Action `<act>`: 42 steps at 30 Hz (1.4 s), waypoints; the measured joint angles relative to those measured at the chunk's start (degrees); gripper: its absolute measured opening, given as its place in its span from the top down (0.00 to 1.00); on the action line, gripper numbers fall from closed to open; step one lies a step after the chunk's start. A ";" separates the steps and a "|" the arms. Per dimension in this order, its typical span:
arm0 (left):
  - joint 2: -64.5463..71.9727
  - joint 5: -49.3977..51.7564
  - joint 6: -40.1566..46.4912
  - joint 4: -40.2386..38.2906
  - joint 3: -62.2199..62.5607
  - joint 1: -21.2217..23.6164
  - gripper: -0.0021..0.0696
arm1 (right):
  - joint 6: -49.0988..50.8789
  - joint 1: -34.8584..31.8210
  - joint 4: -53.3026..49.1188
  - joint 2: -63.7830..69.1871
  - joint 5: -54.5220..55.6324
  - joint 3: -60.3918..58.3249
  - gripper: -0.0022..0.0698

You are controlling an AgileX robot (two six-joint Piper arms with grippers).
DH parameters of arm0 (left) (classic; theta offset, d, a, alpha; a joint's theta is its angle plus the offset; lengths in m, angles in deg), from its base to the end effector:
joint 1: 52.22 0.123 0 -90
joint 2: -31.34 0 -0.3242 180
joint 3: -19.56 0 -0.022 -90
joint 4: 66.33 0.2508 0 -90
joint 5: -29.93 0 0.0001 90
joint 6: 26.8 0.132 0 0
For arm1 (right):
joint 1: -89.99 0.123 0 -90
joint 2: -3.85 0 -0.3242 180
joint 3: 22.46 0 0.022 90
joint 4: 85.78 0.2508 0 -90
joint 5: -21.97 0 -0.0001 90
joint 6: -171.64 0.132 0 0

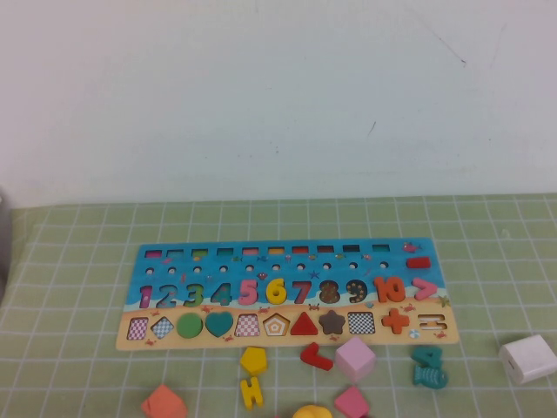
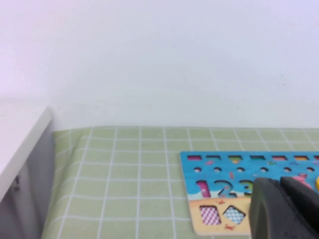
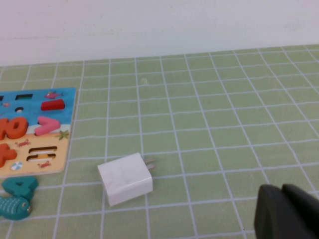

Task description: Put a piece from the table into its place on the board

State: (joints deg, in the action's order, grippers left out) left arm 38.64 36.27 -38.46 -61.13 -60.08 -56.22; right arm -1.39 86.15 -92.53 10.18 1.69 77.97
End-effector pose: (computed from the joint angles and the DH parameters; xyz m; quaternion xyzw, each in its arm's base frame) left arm 0.0594 -0.0028 0.1920 -0.0192 0.7266 -0.0592 0.6842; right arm 0.0526 -0.0089 0.1621 0.0434 0.7976 -0.0331 0.6006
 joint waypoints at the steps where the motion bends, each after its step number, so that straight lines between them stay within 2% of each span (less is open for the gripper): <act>1: -0.23 0.28 0.44 -0.38 0.00 0.22 0.97 | 0.00 0.00 0.00 0.00 0.00 0.00 0.97; 4: -0.50 1.55 4.03 -2.06 0.00 0.45 0.97 | 0.00 0.00 0.00 0.00 0.00 0.00 0.97; 7: -0.95 4.15 12.17 -7.30 0.00 0.58 0.97 | 0.00 0.00 0.00 0.00 0.00 0.00 0.97; 11: -0.95 8.74 15.43 -10.15 0.00 0.58 0.97 | 0.00 0.00 0.00 0.00 0.00 0.00 0.97; 20: -0.95 11.38 15.82 -12.74 0.00 0.58 0.97 | 0.00 0.00 0.00 0.00 0.00 0.00 0.97; 42: -1.04 11.47 15.82 -13.09 0.00 0.58 0.97 | 0.00 0.00 0.00 0.00 0.00 0.00 0.97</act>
State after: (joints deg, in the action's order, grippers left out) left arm 37.60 47.74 -22.64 -74.22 -60.08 -55.64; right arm -1.39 86.15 -92.53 10.18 1.69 77.97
